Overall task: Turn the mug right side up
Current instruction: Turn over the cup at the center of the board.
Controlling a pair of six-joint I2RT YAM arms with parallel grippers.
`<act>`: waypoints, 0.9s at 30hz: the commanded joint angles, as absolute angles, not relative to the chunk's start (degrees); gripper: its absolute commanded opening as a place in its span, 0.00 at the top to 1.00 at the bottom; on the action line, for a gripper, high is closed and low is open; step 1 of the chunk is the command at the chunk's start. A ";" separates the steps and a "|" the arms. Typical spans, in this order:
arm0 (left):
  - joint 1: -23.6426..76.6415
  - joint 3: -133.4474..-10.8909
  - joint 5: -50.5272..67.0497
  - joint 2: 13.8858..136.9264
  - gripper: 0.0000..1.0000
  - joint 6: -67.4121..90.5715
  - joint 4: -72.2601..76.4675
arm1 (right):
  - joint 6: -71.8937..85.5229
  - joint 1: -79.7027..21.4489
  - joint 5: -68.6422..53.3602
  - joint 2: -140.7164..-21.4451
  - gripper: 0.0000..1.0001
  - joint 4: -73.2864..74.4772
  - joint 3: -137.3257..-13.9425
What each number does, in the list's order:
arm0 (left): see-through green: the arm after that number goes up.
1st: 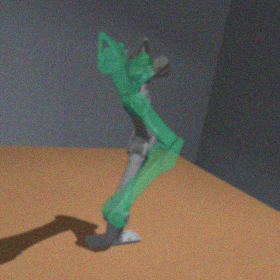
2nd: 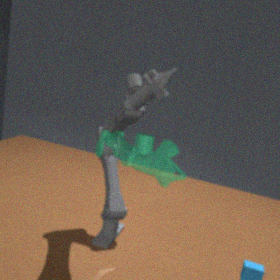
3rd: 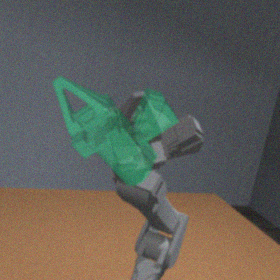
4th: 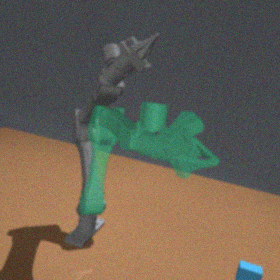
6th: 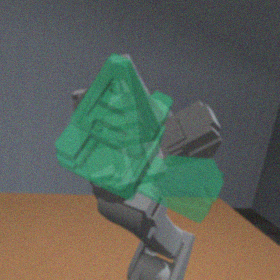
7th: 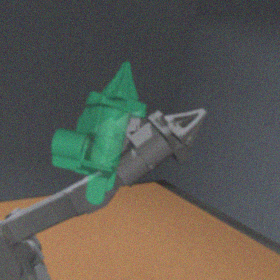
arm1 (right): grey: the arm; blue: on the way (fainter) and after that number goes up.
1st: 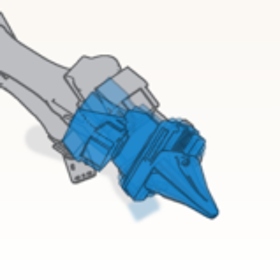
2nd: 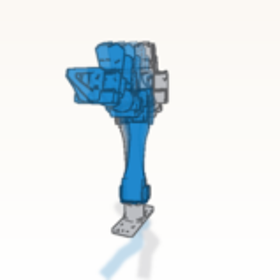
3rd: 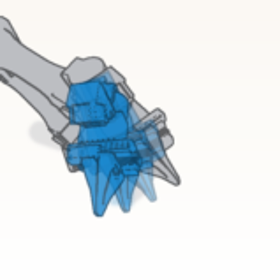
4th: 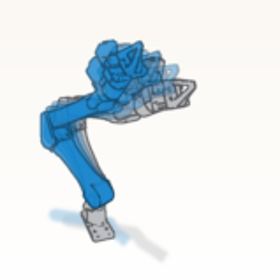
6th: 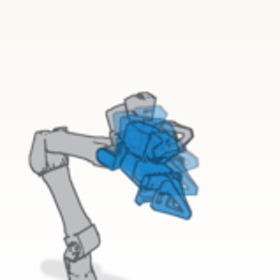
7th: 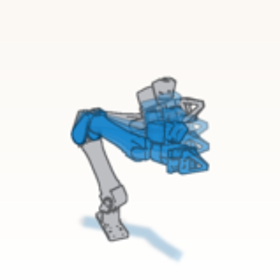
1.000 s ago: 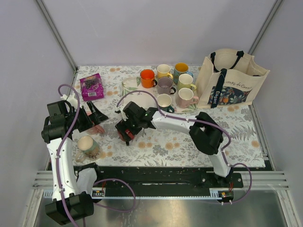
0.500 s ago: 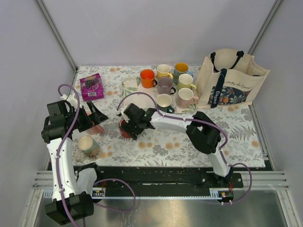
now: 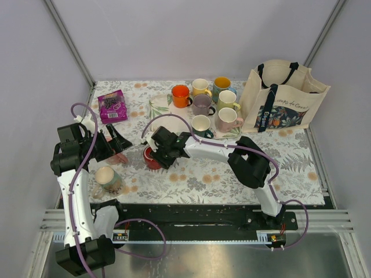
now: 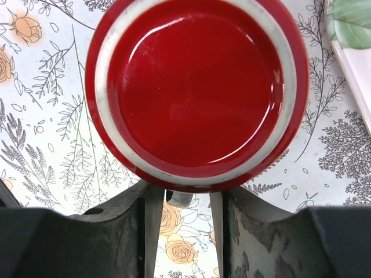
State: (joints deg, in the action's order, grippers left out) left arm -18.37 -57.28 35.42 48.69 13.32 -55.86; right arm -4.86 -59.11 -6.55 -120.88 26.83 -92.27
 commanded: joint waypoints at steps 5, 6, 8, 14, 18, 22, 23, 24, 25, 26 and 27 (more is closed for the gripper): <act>-18.55 -58.97 35.68 47.55 0.04 10.73 -53.79 | -7.11 -58.71 -5.27 -120.85 0.68 26.28 -91.49; -18.63 -59.06 35.86 47.64 0.03 10.20 -53.88 | -7.90 -58.54 -5.88 -120.59 0.75 26.71 -91.76; -18.46 -59.50 35.68 47.72 0.03 9.06 -53.79 | -9.22 -58.27 -5.98 -119.80 0.91 27.33 -92.20; -15.21 -62.22 33.40 48.78 0.02 2.57 -53.88 | -10.81 -54.41 -13.16 -114.09 1.00 30.40 -93.60; -10.56 -65.38 30.42 48.60 0.01 -10.06 -53.88 | -10.64 -49.23 -27.99 -109.70 1.00 34.36 -96.93; -7.04 -69.25 29.61 48.17 0.01 -27.03 -53.88 | -10.20 -44.75 -41.54 -107.76 1.00 38.31 -100.97; -6.68 -69.95 30.23 47.90 0.01 -30.46 -53.88 | -9.67 -43.69 -45.05 -107.67 1.00 39.28 -101.94; -5.81 -70.40 30.93 47.55 0.01 -34.50 -53.88 | -8.45 -42.55 -48.31 -107.75 1.00 39.72 -103.35; -4.93 -70.75 31.46 47.11 0.01 -37.93 -53.79 | -7.31 -41.67 -52.26 -107.93 1.00 40.07 -104.06; -4.14 -70.93 31.90 46.67 0.01 -41.71 -53.79 | -5.82 -40.88 -56.21 -108.36 1.00 40.51 -105.37; -3.09 -70.67 32.43 45.89 0.01 -44.79 -53.62 | -4.15 -40.35 -58.95 -109.15 1.00 40.95 -106.60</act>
